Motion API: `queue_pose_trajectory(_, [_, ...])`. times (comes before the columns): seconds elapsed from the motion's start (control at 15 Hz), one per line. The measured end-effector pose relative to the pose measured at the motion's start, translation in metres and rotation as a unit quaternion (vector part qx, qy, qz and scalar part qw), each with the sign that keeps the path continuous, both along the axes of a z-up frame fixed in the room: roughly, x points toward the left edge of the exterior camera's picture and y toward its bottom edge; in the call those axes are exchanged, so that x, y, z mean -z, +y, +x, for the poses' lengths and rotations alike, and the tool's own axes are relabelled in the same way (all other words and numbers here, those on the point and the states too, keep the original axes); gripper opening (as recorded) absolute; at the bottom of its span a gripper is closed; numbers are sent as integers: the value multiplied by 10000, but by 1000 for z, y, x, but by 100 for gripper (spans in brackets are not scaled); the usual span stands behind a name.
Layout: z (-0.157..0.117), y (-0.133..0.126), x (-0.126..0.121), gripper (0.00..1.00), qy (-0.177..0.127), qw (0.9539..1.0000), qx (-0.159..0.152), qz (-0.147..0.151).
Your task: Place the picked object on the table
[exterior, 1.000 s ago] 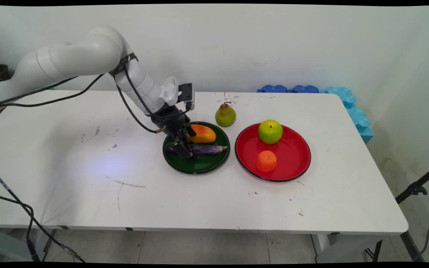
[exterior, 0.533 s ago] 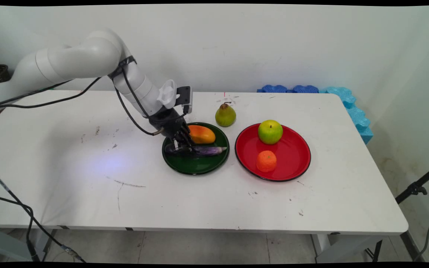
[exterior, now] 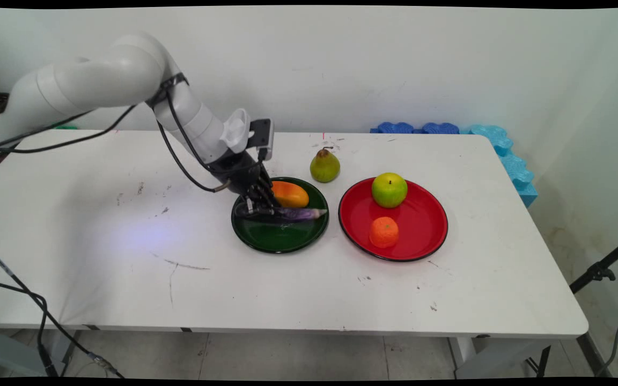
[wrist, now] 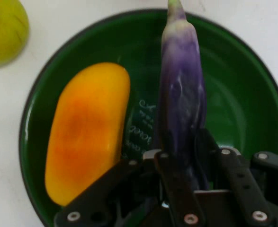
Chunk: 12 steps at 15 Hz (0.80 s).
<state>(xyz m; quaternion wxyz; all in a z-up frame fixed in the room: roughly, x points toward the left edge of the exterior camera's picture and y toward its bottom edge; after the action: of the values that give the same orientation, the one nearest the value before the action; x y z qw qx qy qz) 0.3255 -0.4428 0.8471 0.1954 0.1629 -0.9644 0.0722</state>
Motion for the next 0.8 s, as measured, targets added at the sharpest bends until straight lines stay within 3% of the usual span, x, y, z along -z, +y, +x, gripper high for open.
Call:
queue_pose_trajectory(0.27, [-6,10,-39,0,160,9997,5,-184])
queue_pose_trajectory(0.53, [-21,24,-77,0,385,9990,-158,-180])
queue_pose_trajectory(0.8, [-42,39,-96,0,538,9982,-245,-102])
